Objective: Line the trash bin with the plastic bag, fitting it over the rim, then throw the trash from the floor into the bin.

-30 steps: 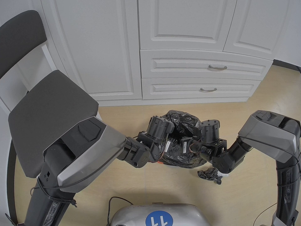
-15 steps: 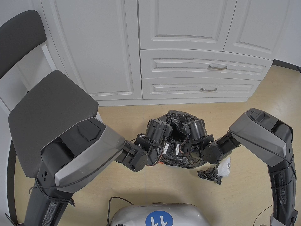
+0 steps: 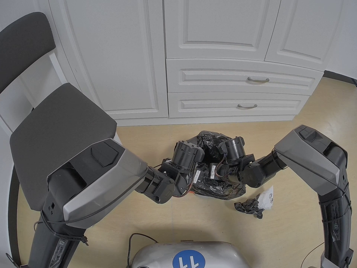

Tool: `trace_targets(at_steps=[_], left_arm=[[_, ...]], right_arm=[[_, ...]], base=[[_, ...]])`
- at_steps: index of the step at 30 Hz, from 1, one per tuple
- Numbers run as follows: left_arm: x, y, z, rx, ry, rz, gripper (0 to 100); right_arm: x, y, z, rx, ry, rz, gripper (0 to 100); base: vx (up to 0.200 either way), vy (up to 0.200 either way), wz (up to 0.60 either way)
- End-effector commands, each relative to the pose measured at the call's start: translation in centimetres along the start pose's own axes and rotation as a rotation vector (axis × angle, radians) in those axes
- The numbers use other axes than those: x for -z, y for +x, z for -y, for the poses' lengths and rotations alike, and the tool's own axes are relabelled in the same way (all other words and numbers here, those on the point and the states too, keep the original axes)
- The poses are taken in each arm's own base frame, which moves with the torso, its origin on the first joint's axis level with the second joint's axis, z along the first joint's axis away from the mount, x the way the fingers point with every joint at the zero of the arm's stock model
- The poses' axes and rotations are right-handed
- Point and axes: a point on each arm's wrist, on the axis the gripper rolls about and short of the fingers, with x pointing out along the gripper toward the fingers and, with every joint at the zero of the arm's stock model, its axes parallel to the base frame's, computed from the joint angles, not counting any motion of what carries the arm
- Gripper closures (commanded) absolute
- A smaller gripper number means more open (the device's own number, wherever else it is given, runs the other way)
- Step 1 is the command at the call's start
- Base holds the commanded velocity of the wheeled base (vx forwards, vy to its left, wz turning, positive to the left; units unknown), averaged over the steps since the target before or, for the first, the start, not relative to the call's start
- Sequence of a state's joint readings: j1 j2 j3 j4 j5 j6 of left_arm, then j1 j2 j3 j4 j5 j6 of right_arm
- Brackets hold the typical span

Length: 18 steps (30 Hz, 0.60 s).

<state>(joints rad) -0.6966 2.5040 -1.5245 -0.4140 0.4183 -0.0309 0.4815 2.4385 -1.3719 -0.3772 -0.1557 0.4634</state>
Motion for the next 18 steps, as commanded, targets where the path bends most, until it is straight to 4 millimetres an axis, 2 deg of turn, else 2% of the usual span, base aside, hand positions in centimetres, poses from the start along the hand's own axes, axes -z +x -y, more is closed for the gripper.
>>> trace_targets(at_steps=[1,5,10,18], left_arm=[[-0.6,-0.1,-0.1,0.000,-0.003,0.016,0],[-1.3,-0.1,0.0,0.003,-0.004,0.037,0],[-2.5,0.8,-0.3,-0.009,0.048,0.082,0],[-4.3,-0.1,0.2,-0.001,0.072,0.137,0]], right_arm=[[-1.7,-0.5,0.8,0.011,0.021,0.043,100],[-2.0,0.1,2.1,0.061,0.010,0.053,100],[-1.3,1.0,3.7,0.132,-0.070,0.025,100],[-0.9,1.4,4.5,0.152,-0.089,0.011,100]], base=[[0.000,0.000,0.00],[0.000,0.000,0.00],[0.000,0.000,0.00],[0.000,0.000,0.00]])
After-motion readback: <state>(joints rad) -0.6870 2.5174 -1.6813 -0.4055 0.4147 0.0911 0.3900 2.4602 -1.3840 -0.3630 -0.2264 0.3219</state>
